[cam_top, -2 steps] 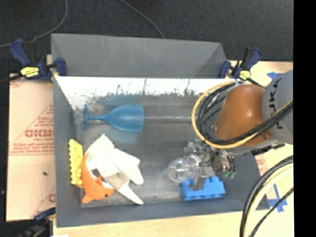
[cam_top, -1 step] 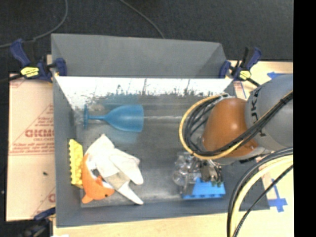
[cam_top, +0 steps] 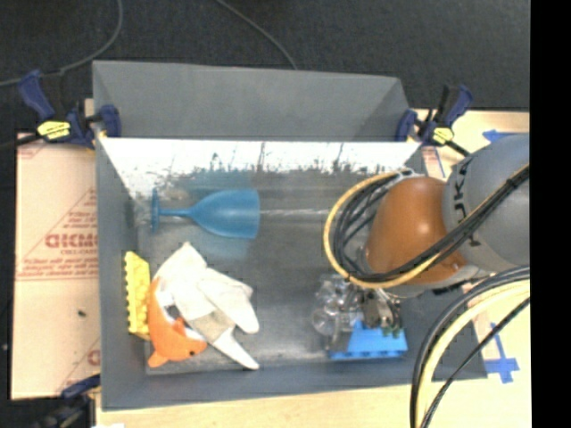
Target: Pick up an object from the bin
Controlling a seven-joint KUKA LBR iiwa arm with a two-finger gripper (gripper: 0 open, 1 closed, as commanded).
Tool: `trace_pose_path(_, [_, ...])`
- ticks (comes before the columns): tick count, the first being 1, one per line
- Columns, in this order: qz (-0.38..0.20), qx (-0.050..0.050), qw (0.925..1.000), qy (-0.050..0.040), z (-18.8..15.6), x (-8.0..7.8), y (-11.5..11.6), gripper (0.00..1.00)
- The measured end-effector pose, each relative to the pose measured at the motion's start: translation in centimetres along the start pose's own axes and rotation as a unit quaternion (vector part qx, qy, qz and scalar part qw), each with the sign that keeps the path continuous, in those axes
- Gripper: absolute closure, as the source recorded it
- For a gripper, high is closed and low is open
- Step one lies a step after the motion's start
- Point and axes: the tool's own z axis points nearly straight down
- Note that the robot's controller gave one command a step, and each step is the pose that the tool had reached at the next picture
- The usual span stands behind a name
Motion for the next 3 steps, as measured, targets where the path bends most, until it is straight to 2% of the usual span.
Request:
trace_pose_path(1, [-0.018, -0.003, 0.9998, -0.0058, 0.4, 0.0, 0.0, 1.00])
trace_pose_path(2, [-0.056, 0.001, 0.9984, -0.0030, 0.4, 0.7, -2.4, 1.00])
trace_pose_path(3, [-0.020, -0.004, 0.9998, -0.0057, 0.7, 0.7, 0.0, 0.00])
